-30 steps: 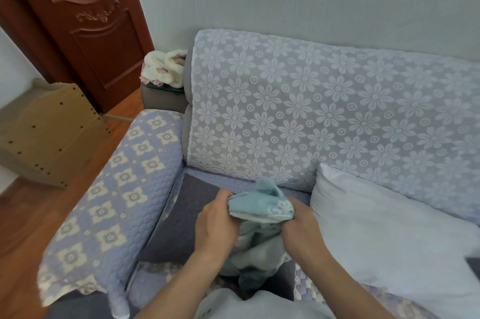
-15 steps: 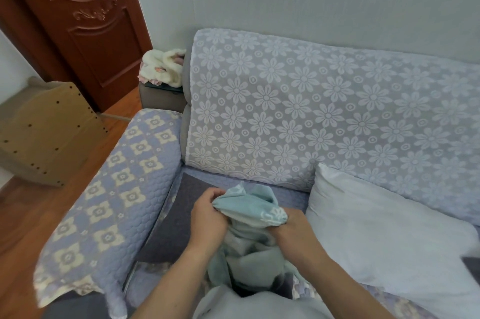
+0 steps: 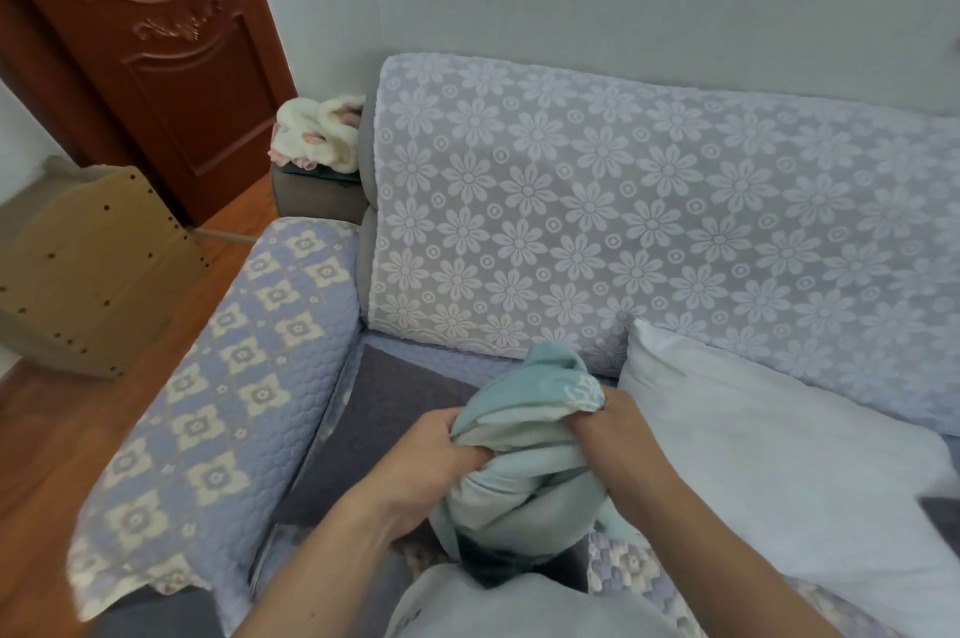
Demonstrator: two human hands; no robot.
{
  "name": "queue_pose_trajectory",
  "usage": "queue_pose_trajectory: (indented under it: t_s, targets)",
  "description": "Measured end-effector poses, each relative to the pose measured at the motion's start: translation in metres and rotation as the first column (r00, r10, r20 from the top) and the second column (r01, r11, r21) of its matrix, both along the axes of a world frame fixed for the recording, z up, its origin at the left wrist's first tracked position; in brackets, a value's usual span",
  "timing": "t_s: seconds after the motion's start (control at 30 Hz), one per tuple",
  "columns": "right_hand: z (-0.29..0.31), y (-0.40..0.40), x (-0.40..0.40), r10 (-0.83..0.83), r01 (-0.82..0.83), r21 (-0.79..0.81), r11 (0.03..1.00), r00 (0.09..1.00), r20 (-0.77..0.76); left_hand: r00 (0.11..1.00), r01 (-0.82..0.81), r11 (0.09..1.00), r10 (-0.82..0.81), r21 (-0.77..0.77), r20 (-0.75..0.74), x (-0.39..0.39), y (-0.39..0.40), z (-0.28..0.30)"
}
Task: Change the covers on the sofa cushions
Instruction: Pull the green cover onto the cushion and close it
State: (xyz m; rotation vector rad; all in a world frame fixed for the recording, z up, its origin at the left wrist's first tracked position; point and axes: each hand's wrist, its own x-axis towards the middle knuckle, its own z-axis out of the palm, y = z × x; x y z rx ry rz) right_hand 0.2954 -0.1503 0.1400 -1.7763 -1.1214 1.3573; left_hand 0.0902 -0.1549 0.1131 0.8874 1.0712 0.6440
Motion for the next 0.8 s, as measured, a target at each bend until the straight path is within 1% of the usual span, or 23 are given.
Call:
queue_pose_trajectory:
  t_s: [0.07, 0.13, 0.2, 0.23, 0.3, 0.37, 0.43, 0.53, 0.63, 0.67, 0.73, 0.77, 0.8]
  targets:
    - [-0.002, 0.01, 0.005, -0.038, 0.038, -0.009, 0.999, 0.999, 0.012, 0.971, 0.049, 0.994, -0.026, -0.094, 0.236, 0.002, -0.007, 0.0]
    - [-0.005, 0.014, 0.005, -0.046, 0.046, -0.021, 0.999, 0.999, -0.025, 0.886, 0.158, 0.976, -0.073, -0.15, 0.459, 0.009, -0.016, 0.005]
    - [-0.014, 0.015, -0.001, -0.006, 0.005, -0.025, 1.0, 1.0, -0.027, 0.802, 0.255, 0.955, -0.122, -0.15, 0.585, 0.02, -0.025, 0.009]
    - [-0.02, 0.013, -0.007, 0.035, -0.036, -0.04, 0.999, 0.999, -0.021, 0.776, 0.278, 0.948, -0.129, -0.151, 0.617, 0.025, -0.028, 0.011]
    - [-0.029, 0.01, -0.016, 0.094, -0.095, -0.087, 0.992, 0.995, -0.014, 0.766, 0.274, 0.943, -0.094, -0.19, 0.636, 0.029, -0.029, 0.013]
    - [-0.039, 0.011, -0.015, 0.108, -0.115, -0.136, 0.984, 0.992, -0.058, 0.778, 0.232, 0.942, -0.029, -0.244, 0.627, 0.027, -0.027, 0.01]
    - [-0.047, 0.014, -0.007, 0.08, -0.096, -0.177, 0.98, 0.992, -0.098, 0.789, 0.195, 0.939, 0.022, -0.284, 0.614, 0.026, -0.025, 0.007]
    - [-0.058, 0.017, 0.005, 0.017, -0.03, -0.199, 0.98, 0.998, -0.067, 0.772, 0.216, 0.895, 0.088, -0.391, 0.629, 0.033, -0.028, -0.001]
    - [-0.066, 0.016, 0.01, -0.022, -0.009, -0.213, 0.977, 0.99, -0.143, 0.756, 0.237, 0.869, 0.116, -0.434, 0.645, 0.045, -0.03, -0.002]
    - [-0.068, 0.015, 0.017, -0.014, -0.02, -0.214, 0.977, 0.987, -0.159, 0.766, 0.228, 0.867, 0.121, -0.442, 0.632, 0.053, -0.029, -0.002]
    - [-0.073, 0.01, 0.038, 0.065, -0.109, -0.223, 0.969, 0.979, -0.193, 0.827, 0.146, 0.87, 0.153, -0.471, 0.54, 0.064, -0.024, 0.0]
    - [-0.075, 0.004, 0.054, 0.113, -0.169, -0.224, 0.96, 0.964, -0.242, 0.849, 0.095, 0.862, 0.191, -0.498, 0.493, 0.07, -0.02, 0.003]
    - [-0.081, -0.002, 0.077, 0.121, -0.192, -0.233, 0.953, 0.951, -0.285, 0.859, 0.039, 0.844, 0.245, -0.535, 0.45, 0.078, -0.014, 0.002]
